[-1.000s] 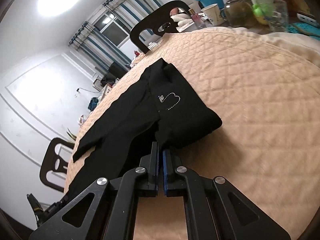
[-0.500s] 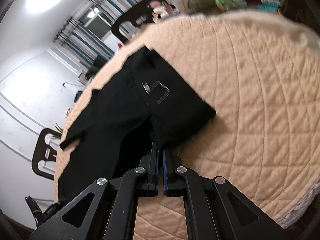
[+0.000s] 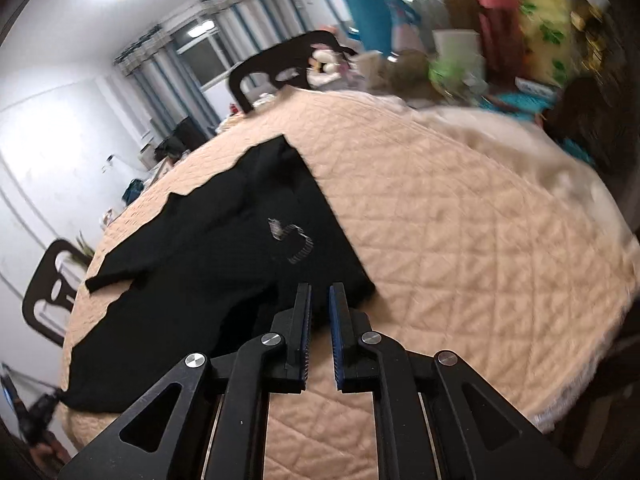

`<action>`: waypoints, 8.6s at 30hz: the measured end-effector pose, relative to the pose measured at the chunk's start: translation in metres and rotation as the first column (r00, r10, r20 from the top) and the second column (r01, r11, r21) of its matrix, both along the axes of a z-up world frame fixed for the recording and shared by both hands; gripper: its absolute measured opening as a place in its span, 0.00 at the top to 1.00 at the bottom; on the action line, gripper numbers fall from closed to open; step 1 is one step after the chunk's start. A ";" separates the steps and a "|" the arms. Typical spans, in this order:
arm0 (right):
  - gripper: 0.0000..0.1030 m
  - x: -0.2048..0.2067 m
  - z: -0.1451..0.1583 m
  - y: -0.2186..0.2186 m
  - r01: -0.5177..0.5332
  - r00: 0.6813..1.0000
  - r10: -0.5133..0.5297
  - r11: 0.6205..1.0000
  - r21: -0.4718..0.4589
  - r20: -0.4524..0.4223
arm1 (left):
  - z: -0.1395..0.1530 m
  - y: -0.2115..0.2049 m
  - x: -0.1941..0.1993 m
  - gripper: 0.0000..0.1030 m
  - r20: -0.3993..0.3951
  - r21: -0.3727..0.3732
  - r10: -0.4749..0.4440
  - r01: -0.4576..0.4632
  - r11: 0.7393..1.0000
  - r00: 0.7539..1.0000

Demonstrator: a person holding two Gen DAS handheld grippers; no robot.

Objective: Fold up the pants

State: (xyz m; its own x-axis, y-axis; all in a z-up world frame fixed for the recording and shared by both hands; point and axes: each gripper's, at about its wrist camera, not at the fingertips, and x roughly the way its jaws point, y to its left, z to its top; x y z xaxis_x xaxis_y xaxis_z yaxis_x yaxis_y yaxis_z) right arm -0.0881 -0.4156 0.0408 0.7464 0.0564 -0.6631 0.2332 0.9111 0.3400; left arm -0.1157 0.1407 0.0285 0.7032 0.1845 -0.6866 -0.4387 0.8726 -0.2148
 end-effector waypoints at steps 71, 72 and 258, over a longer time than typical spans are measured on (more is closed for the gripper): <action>0.94 0.190 0.042 0.108 -0.506 0.849 0.527 0.826 -0.248 0.027 | 0.057 -0.128 0.204 0.96 0.022 0.167 -0.586 0.575 0.801 0.810; 0.94 0.176 0.044 0.107 -0.502 0.849 0.526 0.831 -0.239 0.046 | 0.057 -0.125 0.190 0.96 0.036 0.160 -0.587 0.575 0.802 0.809; 0.69 0.089 -0.023 0.112 -0.490 0.868 0.496 0.858 -0.154 0.003 | -0.031 -0.020 -0.028 0.56 -0.019 -0.106 -0.038 0.036 0.994 0.999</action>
State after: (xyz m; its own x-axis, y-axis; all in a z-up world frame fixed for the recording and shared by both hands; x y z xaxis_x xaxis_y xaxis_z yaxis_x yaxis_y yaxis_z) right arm 0.0006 -0.3034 0.0178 0.6731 0.3310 -0.6613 -0.2707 0.9425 0.1962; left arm -0.1435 0.1206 -0.0027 0.6933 0.0842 -0.7157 -0.4122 0.8610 -0.2980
